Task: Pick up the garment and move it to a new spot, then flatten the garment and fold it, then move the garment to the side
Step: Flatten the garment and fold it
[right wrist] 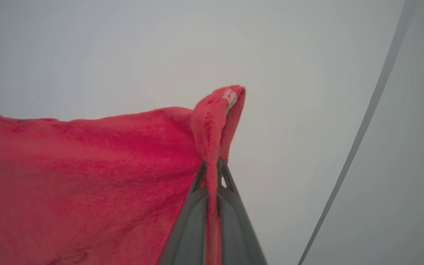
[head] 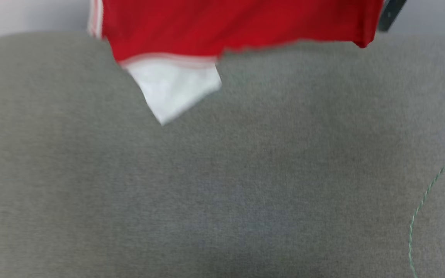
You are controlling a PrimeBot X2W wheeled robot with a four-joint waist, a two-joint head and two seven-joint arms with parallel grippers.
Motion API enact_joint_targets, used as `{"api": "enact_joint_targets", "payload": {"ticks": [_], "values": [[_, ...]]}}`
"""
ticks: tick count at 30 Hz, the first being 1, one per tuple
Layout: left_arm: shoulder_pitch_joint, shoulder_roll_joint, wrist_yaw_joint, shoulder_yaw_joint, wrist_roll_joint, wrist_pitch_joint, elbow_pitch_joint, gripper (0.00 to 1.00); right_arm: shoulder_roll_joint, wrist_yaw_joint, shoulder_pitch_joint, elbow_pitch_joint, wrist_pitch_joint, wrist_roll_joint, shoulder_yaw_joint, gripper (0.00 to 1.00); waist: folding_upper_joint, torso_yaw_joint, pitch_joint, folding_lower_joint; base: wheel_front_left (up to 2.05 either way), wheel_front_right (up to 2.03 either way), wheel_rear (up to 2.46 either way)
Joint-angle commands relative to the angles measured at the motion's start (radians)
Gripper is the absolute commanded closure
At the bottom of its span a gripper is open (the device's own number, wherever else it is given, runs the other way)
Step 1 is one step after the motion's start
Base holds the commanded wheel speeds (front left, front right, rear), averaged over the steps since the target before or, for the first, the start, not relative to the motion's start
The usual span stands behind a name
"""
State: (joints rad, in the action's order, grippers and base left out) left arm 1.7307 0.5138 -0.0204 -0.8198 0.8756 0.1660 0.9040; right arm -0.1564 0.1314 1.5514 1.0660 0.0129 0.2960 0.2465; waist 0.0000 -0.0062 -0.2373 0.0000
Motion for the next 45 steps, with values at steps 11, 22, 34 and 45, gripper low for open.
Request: {"api": "enact_joint_targets", "payload": {"ticks": [11,22,34,45], "values": [[0.347,-0.023,-0.033,-0.010,-0.108,-0.166,0.167,1.00,0.053,-0.001,0.209,0.103,-0.230,-0.161,-0.164,1.00,0.0000,-0.110,-0.347,0.0000,0.00,0.00,0.00],[0.527,-0.134,-0.073,-0.019,-0.127,-0.309,0.270,1.00,0.087,-0.001,0.204,-0.014,-0.278,-0.326,-0.368,1.00,0.0000,-0.100,-0.479,0.0000,0.00,0.00,0.00],[0.351,-0.210,-0.110,-0.071,-0.080,-0.291,0.318,1.00,0.106,-0.001,0.108,0.033,-0.278,-0.315,-0.268,1.00,0.0000,-0.050,-0.393,0.0000,0.00,0.00,0.00],[-0.071,-0.169,-0.110,-0.132,0.015,-0.232,0.276,1.00,0.105,-0.001,-0.174,0.108,-0.171,-0.034,-0.005,1.00,0.0000,0.000,-0.106,0.0000,0.00,0.00,0.00]]}}
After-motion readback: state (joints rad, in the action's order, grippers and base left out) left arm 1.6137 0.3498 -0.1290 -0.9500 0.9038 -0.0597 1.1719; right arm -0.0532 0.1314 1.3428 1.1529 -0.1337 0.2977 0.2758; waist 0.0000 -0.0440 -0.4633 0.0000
